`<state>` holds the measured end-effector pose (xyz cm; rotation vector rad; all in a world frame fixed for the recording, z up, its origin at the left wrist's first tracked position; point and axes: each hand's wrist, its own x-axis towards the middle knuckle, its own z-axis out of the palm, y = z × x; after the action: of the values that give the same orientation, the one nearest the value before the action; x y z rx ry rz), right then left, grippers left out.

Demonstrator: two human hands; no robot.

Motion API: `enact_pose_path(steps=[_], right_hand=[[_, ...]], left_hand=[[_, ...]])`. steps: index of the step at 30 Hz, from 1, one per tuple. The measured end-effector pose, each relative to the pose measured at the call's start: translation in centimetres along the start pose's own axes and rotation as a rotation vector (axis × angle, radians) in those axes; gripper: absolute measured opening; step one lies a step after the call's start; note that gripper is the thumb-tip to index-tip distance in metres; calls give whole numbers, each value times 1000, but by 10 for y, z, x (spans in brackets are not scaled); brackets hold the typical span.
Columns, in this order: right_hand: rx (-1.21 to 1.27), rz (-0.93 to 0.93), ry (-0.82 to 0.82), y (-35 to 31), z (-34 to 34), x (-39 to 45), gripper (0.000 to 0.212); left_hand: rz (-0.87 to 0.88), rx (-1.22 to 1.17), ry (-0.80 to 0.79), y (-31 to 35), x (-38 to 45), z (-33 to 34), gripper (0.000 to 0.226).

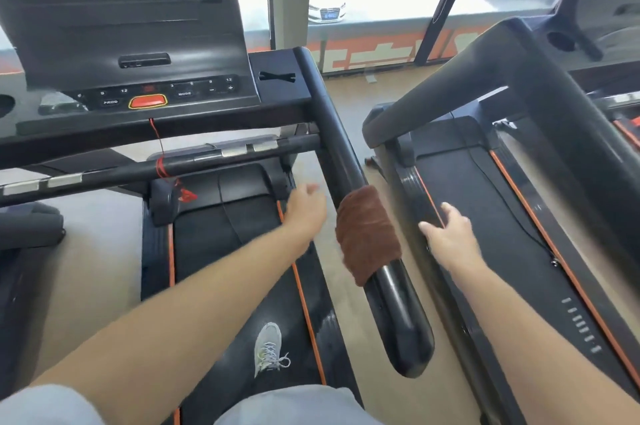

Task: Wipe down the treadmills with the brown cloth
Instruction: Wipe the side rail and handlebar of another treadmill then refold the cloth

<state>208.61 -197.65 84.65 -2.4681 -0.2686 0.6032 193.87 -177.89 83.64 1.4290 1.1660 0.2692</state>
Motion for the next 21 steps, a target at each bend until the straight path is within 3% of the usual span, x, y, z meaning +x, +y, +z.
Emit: enact_pose_path(steps=[3,6,9,12,15,17,21], right_hand=[[3,-170,-117,-19,32,-9,79],[-144,-229,-223,-39,75,1,100],[-385,-225,-74,-51,107,10,109],[-431,-281,11,-65,115,28,101],[-415,-305,9,-88,122,58,98],[-402,-325,1,-109,126,81,95],[-339,-333,-27,-164,136,131,86]], left_hand=[[-175,30,-144,-45,-21,25,43],[-318,-289,-287,-64,-38,50,54],[-401,-634,-414,-63,-34,65,66],[-420,-743,-450,-54,-14,60,62],[-349,-614,-429,-47,25,46,70],[-232,-429,-284,-35,57,29,63],[308,154,146,5,127,-26,38]])
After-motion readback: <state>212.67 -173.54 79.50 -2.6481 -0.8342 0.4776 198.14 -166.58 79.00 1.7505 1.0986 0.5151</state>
